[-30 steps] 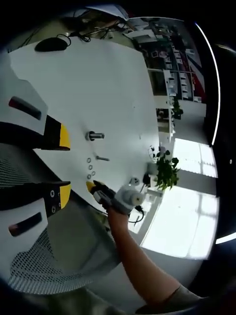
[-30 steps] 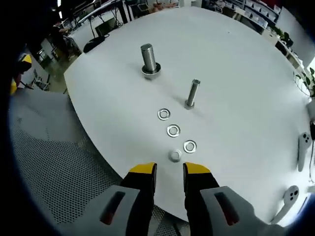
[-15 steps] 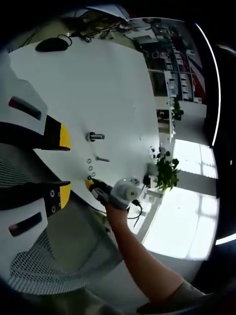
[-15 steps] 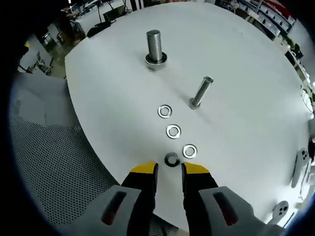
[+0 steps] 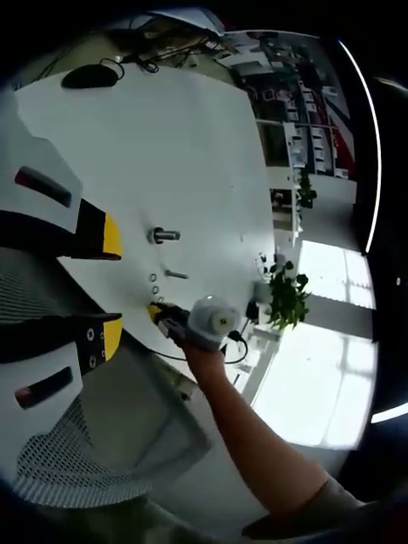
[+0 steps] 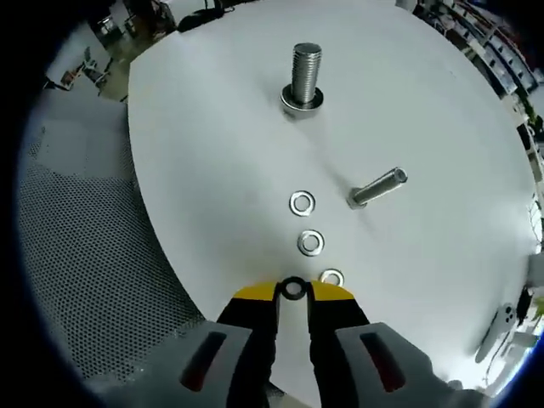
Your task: Place the washer onto the threaded stud by aligning its center hole with the stud, sliding it down to the base, and recovering from edge contact or off-axis alignment until the washer reaches the visible bottom stop.
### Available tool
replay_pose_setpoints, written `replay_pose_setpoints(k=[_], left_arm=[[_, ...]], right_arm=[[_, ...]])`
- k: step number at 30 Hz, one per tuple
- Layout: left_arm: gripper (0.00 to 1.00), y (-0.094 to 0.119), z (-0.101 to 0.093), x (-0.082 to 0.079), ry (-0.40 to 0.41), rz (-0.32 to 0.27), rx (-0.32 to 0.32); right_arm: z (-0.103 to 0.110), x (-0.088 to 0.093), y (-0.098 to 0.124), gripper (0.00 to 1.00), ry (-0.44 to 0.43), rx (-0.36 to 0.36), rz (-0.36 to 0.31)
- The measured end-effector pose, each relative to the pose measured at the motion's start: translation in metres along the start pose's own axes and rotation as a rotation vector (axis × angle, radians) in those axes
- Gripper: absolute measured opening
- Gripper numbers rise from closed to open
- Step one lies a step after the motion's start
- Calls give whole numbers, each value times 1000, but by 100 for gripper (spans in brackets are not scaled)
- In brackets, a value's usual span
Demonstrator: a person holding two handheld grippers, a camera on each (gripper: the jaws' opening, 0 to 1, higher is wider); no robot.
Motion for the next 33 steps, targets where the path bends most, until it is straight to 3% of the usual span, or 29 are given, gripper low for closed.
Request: replay_pose_setpoints(k=[2,9,16,20,33], left_arm=[[23,0,0,0,0,2,1],[23,1,1,0,6,-2,-6],[23,0,1,0,5,0,-3],[23,0,1,0,5,0,-3],[23,-1,-2,1,-2,5,10]], right_arm=[[-1,1,1,15,8,-19,2],[2,4,1,18,190,-63,-15],[3,4,1,18,227,-61,-6],[4,7,1,20,378,-90,13],[1,2,-1,15,295,-46,76]])
Point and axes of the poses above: the point that each gripper's makers call its tool centre point, and the gripper's own axes: y roughly backward along the fingers, z roughly to its left, x roughly out of its underside, the point moved 3 cm from there along y, roughly backward along the fingers, and after that the axes turned 1 degree about -y, right-handed, at the moved point
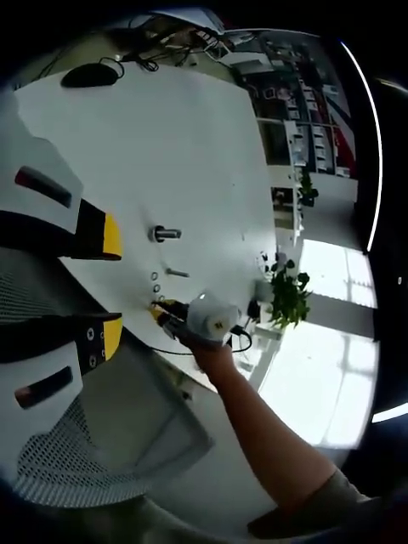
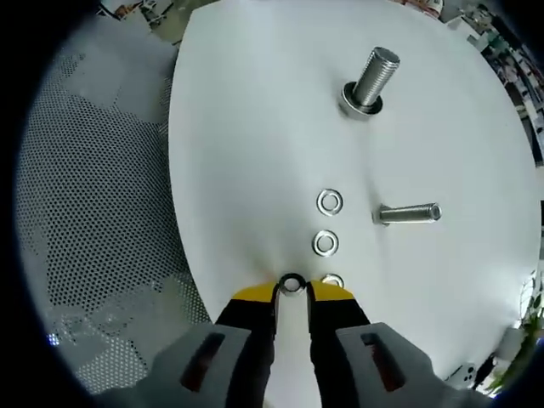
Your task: Place the washer onto the threaded stud by aligning its center hole with the stud, sliding it down to the base, and recovering from edge contact or off-axis alignment until the washer reaches the visible bottom stop.
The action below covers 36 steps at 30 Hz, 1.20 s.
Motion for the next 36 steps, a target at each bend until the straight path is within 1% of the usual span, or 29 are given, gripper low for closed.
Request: replay_pose_setpoints(k=[3,5,7,8,11,13,16,20,22,24,25,27,29,30,35,36], left_arm=[[22,0,0,0,1,-2,-1],[22,1,0,0,1,-3,-3],[22,1,1,0,3,-4,-4],[22,1,1,0,4,-4,-4],[22,1,0,0,1,-5,-4],[22,1,1,-1,3,-9,-4],[22,1,1,-1,3,-12,-7],[22,2,1,-2,5,-19,-8],[22,2,1,-2,6,-17,-5],[22,2,1,-3,6,-22,-5],[22,2,1,-3,8,-23,-4],[22,2,0,-2,6,-18,0],[22,1,-1,-2,1,-15,4],[22,1,-1,-2,0,-16,6],[22,1,0,-2,2,-15,3],[22,1,0,-2,3,-15,2]], right_arm=[[2,0,-1,15,-8,17,16],[3,0,-1,15,-6,42,26],[4,0,0,14,-27,59,22],[4,1,0,14,-45,62,12],[4,3,1,14,-58,62,-10],[3,3,1,14,-106,62,-29],[3,4,1,14,-148,71,-48],[5,5,2,13,-185,67,-63],[5,8,4,13,-194,77,-66],[4,9,7,13,-227,77,-79],[3,7,11,13,-243,75,-92],[-3,3,18,13,-246,98,-122],[-7,0,23,13,-258,104,-143],[-10,-3,27,13,-267,109,-164],[-24,-14,47,14,-262,152,-215],[-28,-18,52,14,-268,162,-235]])
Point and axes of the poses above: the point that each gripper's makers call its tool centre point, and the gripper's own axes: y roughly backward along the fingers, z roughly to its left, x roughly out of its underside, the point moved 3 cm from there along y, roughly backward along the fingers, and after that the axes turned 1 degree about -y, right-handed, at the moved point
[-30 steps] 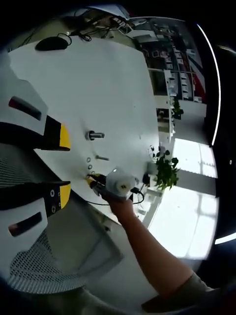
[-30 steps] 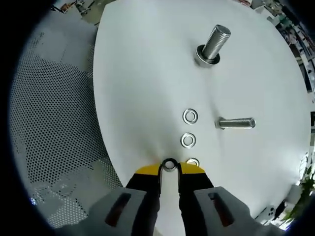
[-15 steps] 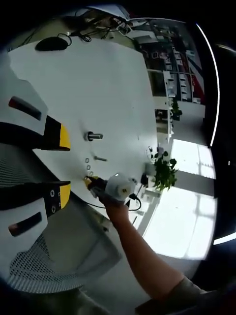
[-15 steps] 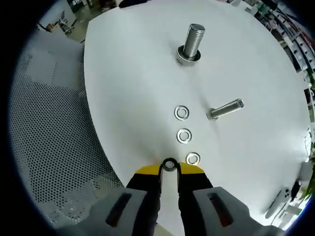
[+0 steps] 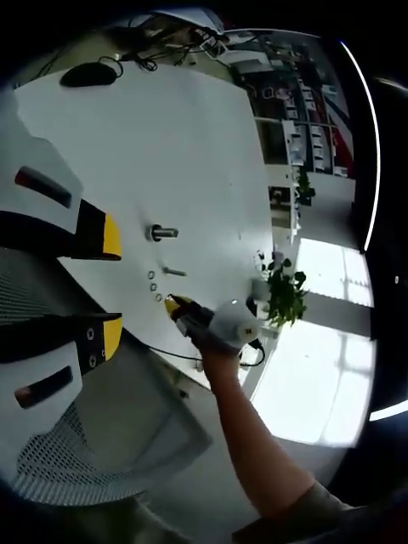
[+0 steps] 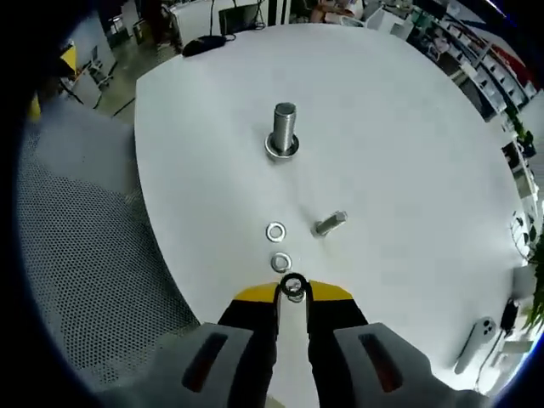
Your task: Place the washer onto the threaded stud by aligning its center hole with the stud, sliding it down to the base, and recovering from edge contact or off-axis alignment until the washer reaches the visible bottom stop.
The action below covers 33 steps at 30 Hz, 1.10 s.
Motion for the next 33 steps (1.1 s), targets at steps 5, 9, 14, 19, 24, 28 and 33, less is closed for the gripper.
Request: replay_pose_setpoints(k=[5,9,14,19,24,28,33], left_arm=[[22,0,-1,1,-1,7,7],[22,0,-1,0,-4,3,7],[22,0,1,1,0,3,-1],[22,0,1,0,-1,2,-2],[22,0,1,0,-1,0,-5],[22,0,1,0,2,0,-4],[22,0,1,0,1,-1,-4]], right_arm=[[-9,-15,7,14,5,15,-29],[-14,-23,5,14,19,28,-33],[-18,-32,-1,14,43,35,-40],[-25,-38,-4,14,37,39,-41],[-25,-37,-7,14,38,31,-24],[-24,-39,-9,14,43,24,-22],[-23,-40,-12,14,55,16,-10]])
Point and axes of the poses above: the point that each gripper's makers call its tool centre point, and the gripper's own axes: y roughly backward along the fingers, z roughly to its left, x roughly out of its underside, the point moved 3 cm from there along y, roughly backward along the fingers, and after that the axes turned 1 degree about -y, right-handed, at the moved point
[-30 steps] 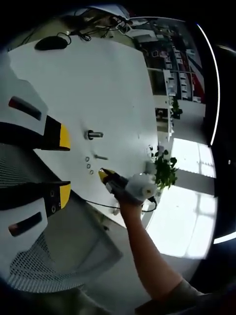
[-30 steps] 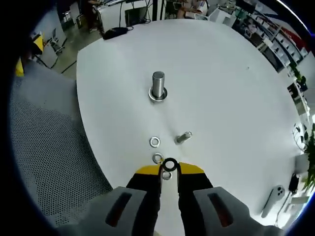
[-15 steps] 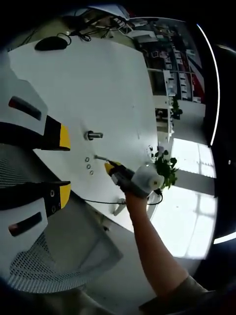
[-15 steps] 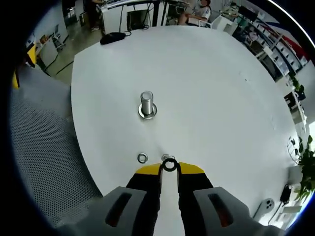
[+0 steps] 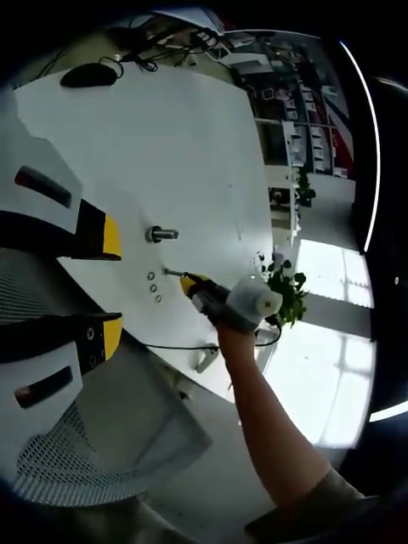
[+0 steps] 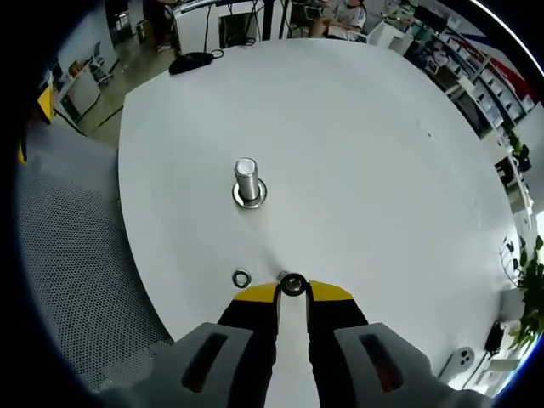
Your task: Place the washer onto the threaded stud by aligning its center hole with the stud, sliding it down to the base, and recovering from edge contact or off-axis alignment until the washer reaches the visible bottom stop.
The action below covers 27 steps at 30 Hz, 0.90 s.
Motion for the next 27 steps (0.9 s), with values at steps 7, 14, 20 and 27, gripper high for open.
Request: replay_pose_setpoints(k=[7,14,20,27], left_arm=[[22,0,1,0,3,3,-2],[22,-1,1,1,7,8,-4],[22,0,3,1,11,6,-12],[22,-1,3,3,11,15,-15]], right_arm=[[-2,2,-7,14,3,-13,24],[-1,1,-13,14,21,-27,39],[1,6,-26,14,17,-46,56],[6,11,-39,14,6,-64,73]])
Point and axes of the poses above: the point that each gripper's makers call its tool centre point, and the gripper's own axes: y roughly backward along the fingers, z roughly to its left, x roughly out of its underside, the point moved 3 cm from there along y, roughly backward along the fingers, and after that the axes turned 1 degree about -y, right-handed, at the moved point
